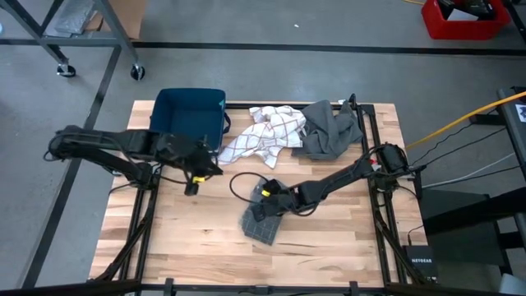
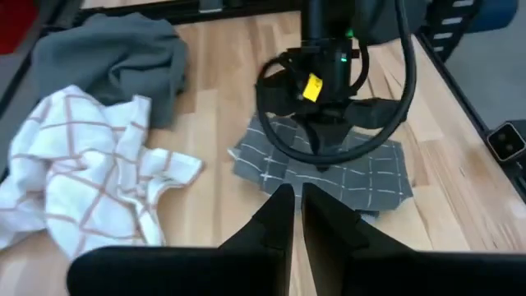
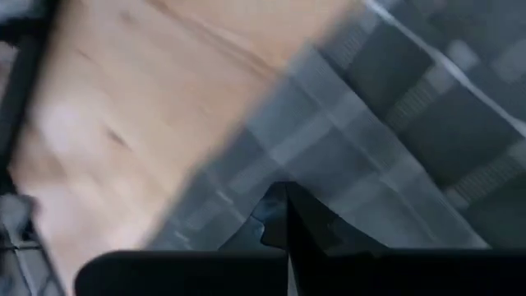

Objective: Fold towel
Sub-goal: Fold the gray patterned towel

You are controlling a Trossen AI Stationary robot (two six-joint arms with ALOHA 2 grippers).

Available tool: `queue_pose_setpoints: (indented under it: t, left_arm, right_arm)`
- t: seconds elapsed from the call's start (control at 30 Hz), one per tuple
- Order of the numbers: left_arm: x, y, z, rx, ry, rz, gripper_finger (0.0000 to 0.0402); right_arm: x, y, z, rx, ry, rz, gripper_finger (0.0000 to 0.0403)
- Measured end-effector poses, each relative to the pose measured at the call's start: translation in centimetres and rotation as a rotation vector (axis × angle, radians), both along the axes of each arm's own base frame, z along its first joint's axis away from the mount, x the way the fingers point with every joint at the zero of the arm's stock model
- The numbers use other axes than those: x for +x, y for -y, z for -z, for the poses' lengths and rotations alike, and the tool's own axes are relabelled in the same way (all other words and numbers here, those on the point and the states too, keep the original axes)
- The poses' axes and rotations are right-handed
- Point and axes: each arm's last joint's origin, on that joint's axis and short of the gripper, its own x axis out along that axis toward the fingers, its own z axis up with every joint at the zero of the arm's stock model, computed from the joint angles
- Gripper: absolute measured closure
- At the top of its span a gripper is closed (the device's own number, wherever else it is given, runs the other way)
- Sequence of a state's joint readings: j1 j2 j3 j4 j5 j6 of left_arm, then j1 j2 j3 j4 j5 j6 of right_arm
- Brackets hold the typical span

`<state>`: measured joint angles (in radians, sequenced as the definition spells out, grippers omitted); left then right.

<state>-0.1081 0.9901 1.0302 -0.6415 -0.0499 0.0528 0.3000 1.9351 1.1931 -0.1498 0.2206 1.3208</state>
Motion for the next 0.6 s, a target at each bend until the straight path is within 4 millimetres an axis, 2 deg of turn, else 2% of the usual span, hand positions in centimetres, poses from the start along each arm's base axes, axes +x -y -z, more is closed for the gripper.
queue_pose_setpoints:
  t: [0.2,0.47,0.6]
  left_arm:
    - [-1.2,-0.2,0.0,0.023,-0.039,-0.026,0.0383]
    - [-1.8,-0.3,0.8,0.043,-0.135,-0.035,0.0382]
    - [-1.8,-0.3,0.8,0.044,-0.135,-0.037,0.0382]
  right_arm:
    - [-2.6,-0.2,1.5,0.095,-0.308,0.100,0.0402]
    - [-6.4,-1.2,0.9,0.090,-0.625,0.084,0.0402]
    - [-9.0,-1.7,0.2,0.078,-0.831,0.058,0.0402]
